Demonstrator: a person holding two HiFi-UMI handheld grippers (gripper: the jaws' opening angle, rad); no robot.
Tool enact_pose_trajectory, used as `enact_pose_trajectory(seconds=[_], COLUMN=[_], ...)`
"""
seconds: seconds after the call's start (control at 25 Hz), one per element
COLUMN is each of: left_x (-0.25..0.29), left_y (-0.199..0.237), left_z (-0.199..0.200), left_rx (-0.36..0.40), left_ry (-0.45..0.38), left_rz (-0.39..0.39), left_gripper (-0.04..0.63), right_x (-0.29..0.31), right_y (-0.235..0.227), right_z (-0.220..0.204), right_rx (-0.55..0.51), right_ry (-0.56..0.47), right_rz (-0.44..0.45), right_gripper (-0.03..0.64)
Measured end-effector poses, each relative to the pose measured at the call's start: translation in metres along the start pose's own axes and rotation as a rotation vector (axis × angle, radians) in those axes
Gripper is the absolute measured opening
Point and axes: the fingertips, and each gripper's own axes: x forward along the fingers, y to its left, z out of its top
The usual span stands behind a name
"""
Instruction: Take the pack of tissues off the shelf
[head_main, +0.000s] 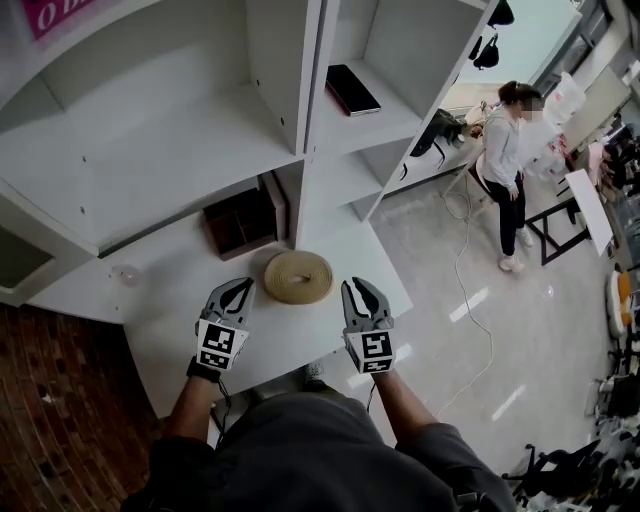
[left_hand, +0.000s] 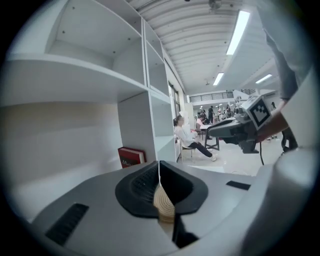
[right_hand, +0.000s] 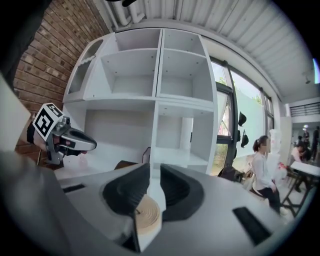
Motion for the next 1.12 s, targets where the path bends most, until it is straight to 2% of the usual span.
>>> enact_pose_trajectory(seconds=[0.12, 0.32, 0.68, 1.12], left_x=[-0.014, -0.032, -0.043, -0.050], left_y=[-0.003, -0.004, -0.008, -0.005], left_z=[0.023, 0.039, 0.051, 0.043], left_rx=[0.016, 0.018, 0.027, 0.022], left_ry=[-0.052, -0.094, -0.124, -0.107], left_rz=[0.005, 0.010, 0.004, 0.022], left_gripper=[0.002, 0.000, 0.000, 0.000], right_x=[-0.015, -0.033, -0.042, -0.041], right_y=[-0.002, -0.001, 0.004, 0.012], right_z=[0.019, 0.035, 0.046, 0.043], right_rx=[0.004, 0.032, 0.046, 0.054], right_ry=[-0.031, -0.063, -0.090, -0.086], right_rz=[-0.031, -0.054, -0.055, -0.034], right_gripper=[0.002, 0.001, 0.000, 0.000])
